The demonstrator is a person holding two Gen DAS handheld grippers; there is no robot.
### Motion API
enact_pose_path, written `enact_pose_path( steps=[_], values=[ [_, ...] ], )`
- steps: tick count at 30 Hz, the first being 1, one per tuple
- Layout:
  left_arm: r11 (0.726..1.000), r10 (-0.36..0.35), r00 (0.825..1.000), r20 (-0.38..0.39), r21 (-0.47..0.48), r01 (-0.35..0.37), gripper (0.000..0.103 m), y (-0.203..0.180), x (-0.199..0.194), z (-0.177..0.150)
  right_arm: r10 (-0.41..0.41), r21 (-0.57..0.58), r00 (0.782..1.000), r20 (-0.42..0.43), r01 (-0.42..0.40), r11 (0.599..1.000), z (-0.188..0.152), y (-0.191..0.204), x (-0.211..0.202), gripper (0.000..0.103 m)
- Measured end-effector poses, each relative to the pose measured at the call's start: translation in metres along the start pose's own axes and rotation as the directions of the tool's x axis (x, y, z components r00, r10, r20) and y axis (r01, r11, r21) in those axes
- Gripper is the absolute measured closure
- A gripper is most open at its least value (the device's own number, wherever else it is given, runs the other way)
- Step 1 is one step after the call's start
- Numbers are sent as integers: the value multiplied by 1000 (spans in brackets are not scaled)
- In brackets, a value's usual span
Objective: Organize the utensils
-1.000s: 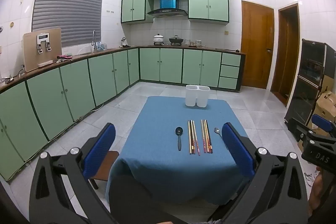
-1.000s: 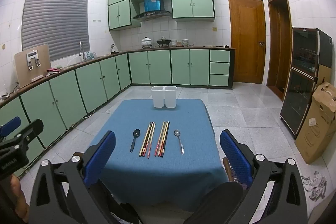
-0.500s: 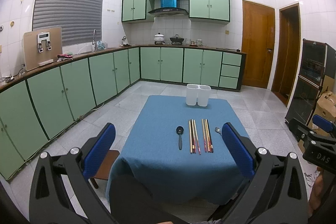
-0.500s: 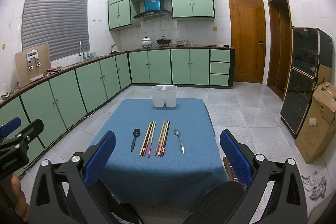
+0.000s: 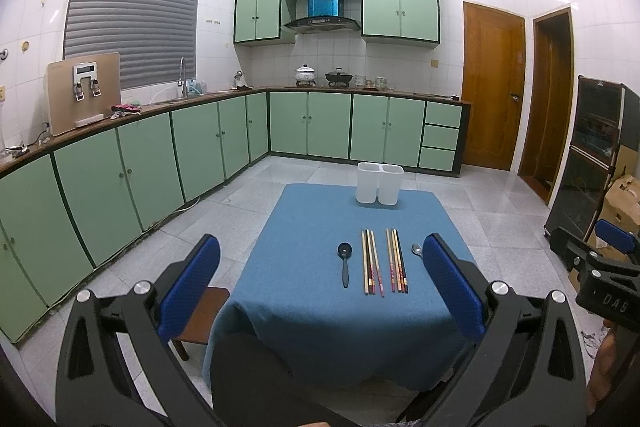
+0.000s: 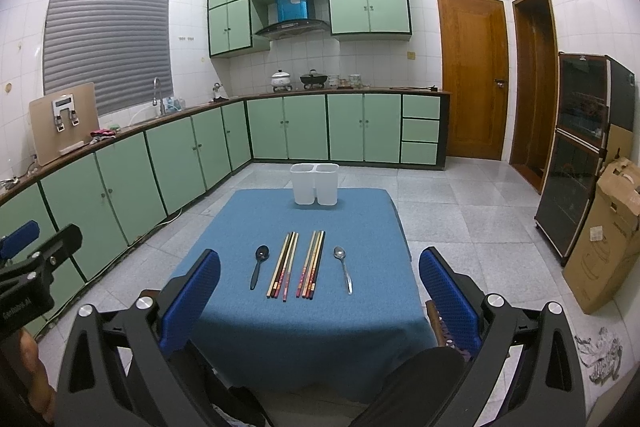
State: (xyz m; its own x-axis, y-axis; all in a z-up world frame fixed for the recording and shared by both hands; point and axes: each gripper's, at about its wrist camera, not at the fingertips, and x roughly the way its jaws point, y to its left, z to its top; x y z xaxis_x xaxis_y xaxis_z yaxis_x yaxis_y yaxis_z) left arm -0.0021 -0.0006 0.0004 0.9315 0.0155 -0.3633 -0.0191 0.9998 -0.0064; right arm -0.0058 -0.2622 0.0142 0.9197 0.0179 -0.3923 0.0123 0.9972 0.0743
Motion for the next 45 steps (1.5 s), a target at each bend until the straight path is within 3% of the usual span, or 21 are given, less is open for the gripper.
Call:
enact_pose_path(
  steps=[45],
  values=[
    [1000,-5,1000,-8,-3,5,5,3,2,-3,0,-1,1000,-3,0,1000,0,-1,3,6]
  ],
)
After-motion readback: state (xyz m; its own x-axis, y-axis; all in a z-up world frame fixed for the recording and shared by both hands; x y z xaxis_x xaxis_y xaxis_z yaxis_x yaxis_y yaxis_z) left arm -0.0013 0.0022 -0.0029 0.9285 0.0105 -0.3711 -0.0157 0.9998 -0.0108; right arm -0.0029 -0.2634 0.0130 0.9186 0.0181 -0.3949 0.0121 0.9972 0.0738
